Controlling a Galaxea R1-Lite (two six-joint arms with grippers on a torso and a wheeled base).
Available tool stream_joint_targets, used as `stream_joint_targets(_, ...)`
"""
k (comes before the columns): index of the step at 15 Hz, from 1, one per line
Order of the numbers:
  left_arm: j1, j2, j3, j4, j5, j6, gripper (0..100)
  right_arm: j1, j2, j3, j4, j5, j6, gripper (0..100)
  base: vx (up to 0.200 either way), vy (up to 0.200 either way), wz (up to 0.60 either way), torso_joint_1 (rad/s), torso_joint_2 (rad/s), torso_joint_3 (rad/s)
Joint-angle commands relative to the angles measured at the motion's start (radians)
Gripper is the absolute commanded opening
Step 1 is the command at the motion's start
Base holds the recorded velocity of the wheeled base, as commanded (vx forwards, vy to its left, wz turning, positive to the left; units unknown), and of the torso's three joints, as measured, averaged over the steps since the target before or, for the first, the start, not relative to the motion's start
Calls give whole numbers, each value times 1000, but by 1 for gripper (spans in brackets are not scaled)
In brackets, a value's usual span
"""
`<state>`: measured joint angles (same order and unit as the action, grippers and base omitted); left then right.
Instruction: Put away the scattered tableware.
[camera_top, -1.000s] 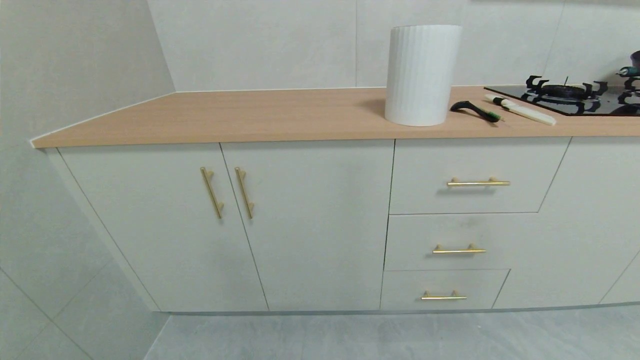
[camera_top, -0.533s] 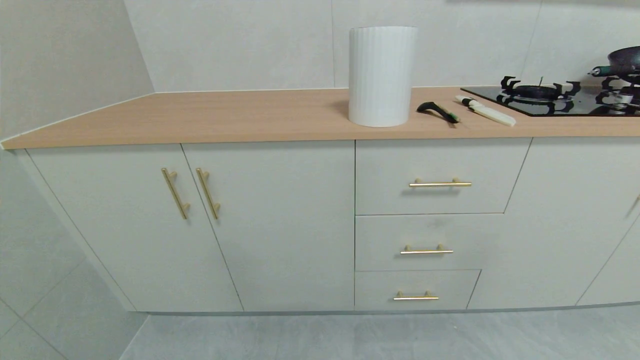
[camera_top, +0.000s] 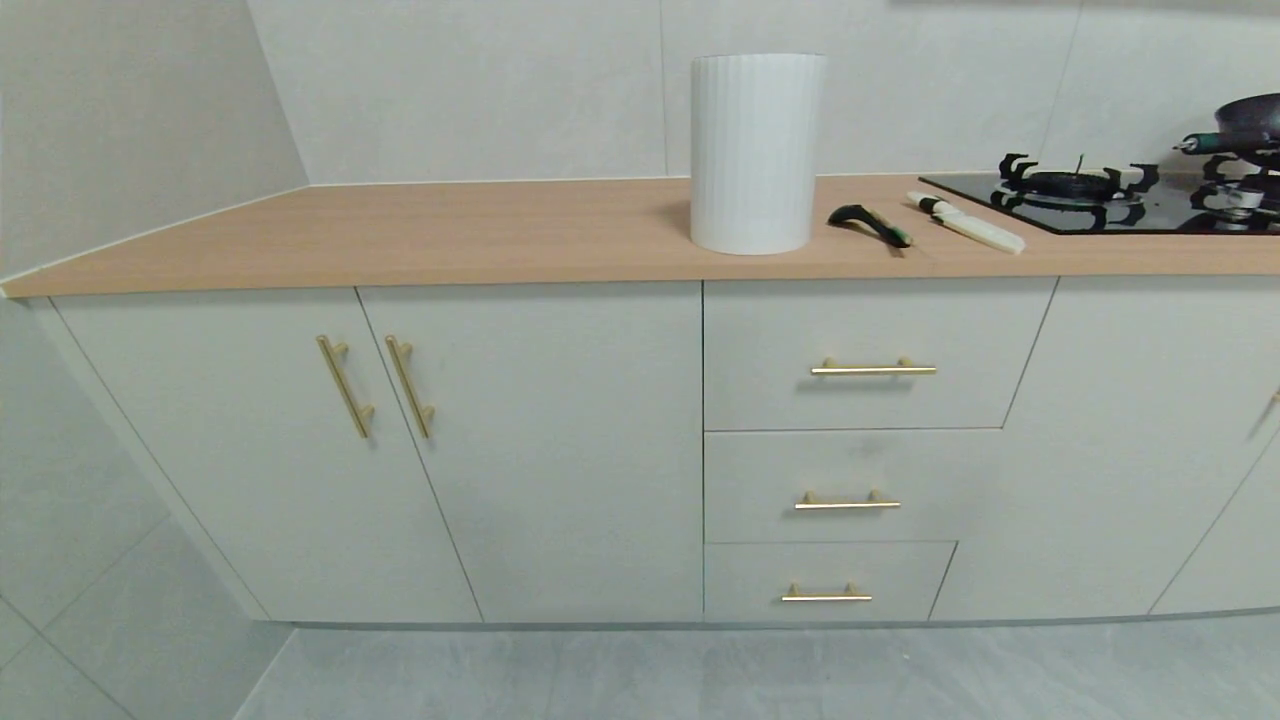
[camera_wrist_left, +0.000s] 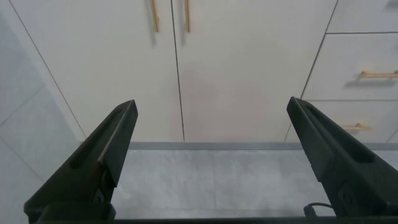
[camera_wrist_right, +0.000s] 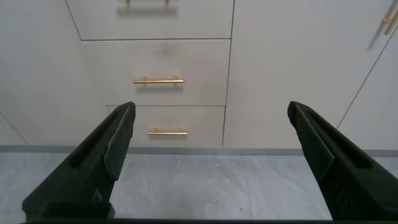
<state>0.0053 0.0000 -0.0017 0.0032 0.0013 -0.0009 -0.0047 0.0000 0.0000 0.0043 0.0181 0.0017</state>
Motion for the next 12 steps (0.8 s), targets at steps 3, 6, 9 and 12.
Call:
stream_joint_targets(3,1,2,0,0,0,-1,100,0,2,0,0,0,0,100,67,0,0,-2,1,2)
stream_joint_targets(6,1,2,0,0,0,-1,100,0,2,-2,0,2,-2,100,0,0,0,0,0,0)
stream_joint_targets(9,1,2,0,0,0,-1,100,0,2,0,0,2,-2,100,0,0,0,0,0,0)
stream_joint_targets(12,1,2,0,0,0,-1,100,0,2,-8,-1,-1,0,100,0,0,0,0,0,0)
